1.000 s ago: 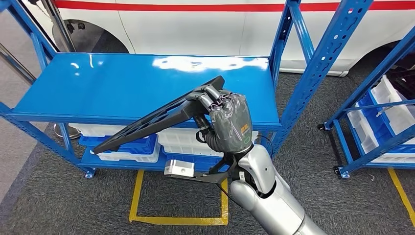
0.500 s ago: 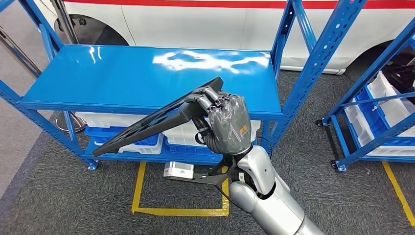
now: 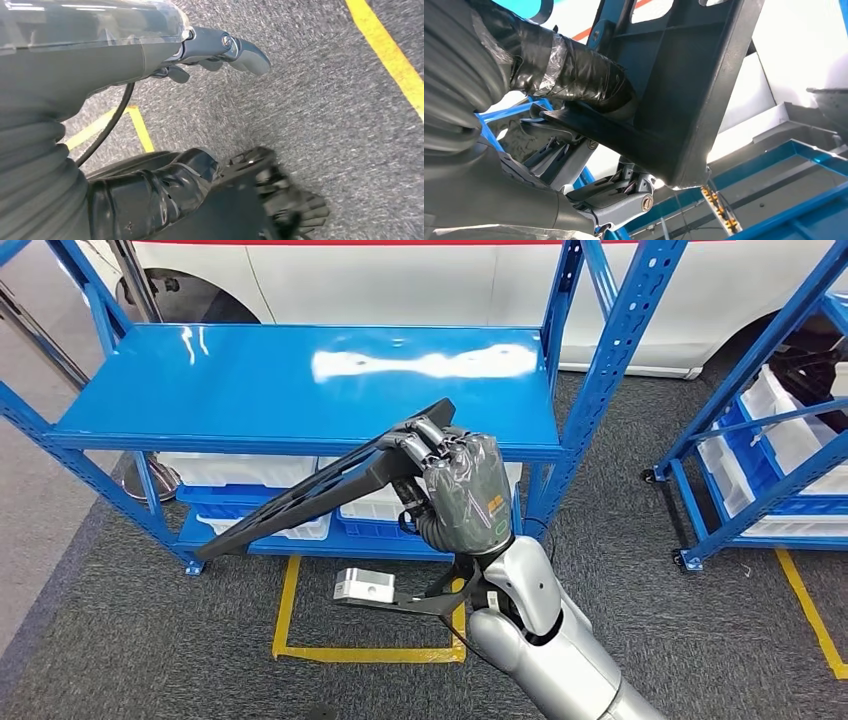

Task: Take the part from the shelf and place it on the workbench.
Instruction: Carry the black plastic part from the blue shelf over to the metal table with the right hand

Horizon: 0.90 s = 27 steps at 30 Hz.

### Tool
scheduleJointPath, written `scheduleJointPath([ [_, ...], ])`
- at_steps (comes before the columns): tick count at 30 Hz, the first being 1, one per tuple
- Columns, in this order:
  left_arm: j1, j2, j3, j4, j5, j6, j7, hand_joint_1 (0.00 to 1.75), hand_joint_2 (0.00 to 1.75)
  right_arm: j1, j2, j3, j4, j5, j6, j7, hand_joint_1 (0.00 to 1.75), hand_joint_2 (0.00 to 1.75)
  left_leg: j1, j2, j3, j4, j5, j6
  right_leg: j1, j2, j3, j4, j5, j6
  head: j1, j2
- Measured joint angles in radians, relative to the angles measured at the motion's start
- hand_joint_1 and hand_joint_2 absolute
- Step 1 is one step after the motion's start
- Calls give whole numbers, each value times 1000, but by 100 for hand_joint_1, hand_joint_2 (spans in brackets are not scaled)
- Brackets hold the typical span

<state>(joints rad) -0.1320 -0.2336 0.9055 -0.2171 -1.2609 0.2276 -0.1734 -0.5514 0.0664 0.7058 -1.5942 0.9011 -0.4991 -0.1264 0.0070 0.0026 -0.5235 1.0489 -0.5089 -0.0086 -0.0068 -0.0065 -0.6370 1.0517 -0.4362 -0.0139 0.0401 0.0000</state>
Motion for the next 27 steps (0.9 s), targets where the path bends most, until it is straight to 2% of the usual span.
scheduleJointPath([
  [1, -1, 0, 0, 0, 0, 1, 0, 0, 175, 0, 0, 0, 0, -5, 4, 0, 175, 175, -2, -1, 11, -24, -5, 3, 1, 0, -3, 0, 6, 6, 0, 0],
  [3, 1, 0, 0, 0, 0, 2, 0, 0, 175, 0, 1, 1, 0, -13, 9, -2, 175, 175, -1, -1, 8, -34, 4, 14, 2, 0, -7, -2, 16, 17, 0, 0],
  [4, 1, 0, 0, 0, 0, 2, 0, 0, 175, 0, 1, 1, 0, -15, 10, -3, 175, 175, 1, 1, 4, -38, 12, 22, 2, 1, -11, 3, 9, 22, 1, 0],
  [5, 1, 0, 0, 0, 0, 2, 0, 0, 175, 0, 0, 2, 1, -17, 10, -3, 175, 175, 3, 3, -3, -43, 22, 31, 2, 2, -20, 22, -14, 27, 1, 0],
  [6, 1, 0, 0, 0, 1, 2, 0, 0, 175, 0, 0, 3, 1, -18, 11, -3, 175, 175, 5, 5, -11, -45, 31, 39, 1, 4, -35, 61, -52, 30, 1, 0],
  [8, -1, 0, 0, 0, 1, 2, 0, 0, 175, 2, 0, 5, 1, -20, 11, -3, 175, 175, 3, 7, -32, -41, 45, 46, -1, 5, -73, 186, -136, 35, 2, 0],
  [9, 0, 0, 0, 0, 1, 2, 0, 0, 175, 3, -1, 6, 2, -20, 11, -3, 175, 175, 2, 7, -43, -38, 51, 46, -1, 5, -86, 241, -159, 38, 2, 0],
  [10, 0, 0, 0, 0, 1, 2, 0, 0, 175, 5, -1, 7, 2, -21, 11, -3, 175, 175, 2, 7, -55, -33, 56, 46, -2, 5, -86, 268, -160, 39, 2, 0],
  [11, 0, 0, 0, 0, 1, 2, 0, 0, 175, 6, -1, 8, 3, -21, 11, -3, 175, 175, 2, 7, -64, -29, 60, 44, -3, 5, -68, 261, -144, 39, 2, 0],
  [13, 0, 0, 0, 0, 1, 2, 0, 0, 175, 6, -1, 10, 4, -21, 11, -3, 175, 175, 2, 6, -79, -19, 66, 39, -4, 5, 16, 142, -97, 35, 2, 0],
  [15, 0, -1, 0, 0, 0, 2, 0, 0, 175, 5, -1, 11, 4, -21, 11, -4, 175, 175, 0, 6, -89, -12, 74, 30, 0, 5, 86, 24, -81, 27, 1, 0],
  [16, 0, -1, 0, 0, 1, 2, 0, 0, 175, 4, -1, 11, 4, -21, 11, -4, 175, 175, -1, 6, -93, -12, 79, 24, 3, 6, 97, -1, -83, 24, 1, 0],
  [18, 0, -1, 0, 0, 1, 2, 0, 0, 175, 4, -1, 11, 4, -25, 14, -4, 175, 175, -2, 5, -97, -14, 89, 11, 4, 6, 94, -10, -74, 14, 2, 0],
  [19, 1, -1, 0, 0, 1, 2, 0, 0, 175, 4, -1, 11, 4, -29, 17, -4, 175, 175, -1, 5, -102, -11, 84, 6, 2, 4, 89, -14, -67, 7, 1, 0],
  [20, 1, 0, 0, 0, 1, 2, 0, 0, 175, 4, -1, 12, 5, -33, 21, -4, 175, 175, -1, 3, -110, 5, 66, 1, -1, 3, 84, -17, -58, -2, 1, 0],
  [22, 2, 0, 0, 0, 2, 2, 0, 0, 175, 4, 0, 12, 6, -44, 27, -6, 175, 175, 3, 2, -143, 95, -13, -8, -3, 1, 65, -20, -41, -14, -1, 0],
  [23, 2, 0, 0, 0, 2, 2, 0, 0, 175, 5, 0, 12, 7, -49, 31, -8, 175, 175, 4, 2, -163, 161, -55, -12, -2, 0, 54, -19, -33, -17, -2, 0],
  [24, 3, 0, 0, 0, 2, 2, 0, 0, 175, 5, 0, 13, 9, -55, 35, -10, 175, 175, 5, 2, -178, 220, -82, -15, -1, 0, 43, -18, -26, -17, -2, 0],
  [25, 3, 0, 0, 0, 2, 2, 0, 0, 175, 6, 0, 14, 12, -59, 40, -13, 175, 175, 5, 2, -181, 255, -90, -17, -1, 0, 33, -17, -19, -17, -2, 0],
  [26, 3, 0, 0, 0, 1, 2, 0, 0, 175, 6, 0, 15, 14, -61, 43, -16, 175, 175, 5, 2, -167, 253, -78, -17, 0, 0, 24, -15, -13, -16, -2, 0],
  [27, 3, 0, 0, 0, 1, 2, 0, 0, 175, 7, 0, 16, 16, -62, 44, -19, 175, 175, 5, 2, -134, 213, -52, -16, 0, 0, 15, -13, -8, -14, -2, 0],
])
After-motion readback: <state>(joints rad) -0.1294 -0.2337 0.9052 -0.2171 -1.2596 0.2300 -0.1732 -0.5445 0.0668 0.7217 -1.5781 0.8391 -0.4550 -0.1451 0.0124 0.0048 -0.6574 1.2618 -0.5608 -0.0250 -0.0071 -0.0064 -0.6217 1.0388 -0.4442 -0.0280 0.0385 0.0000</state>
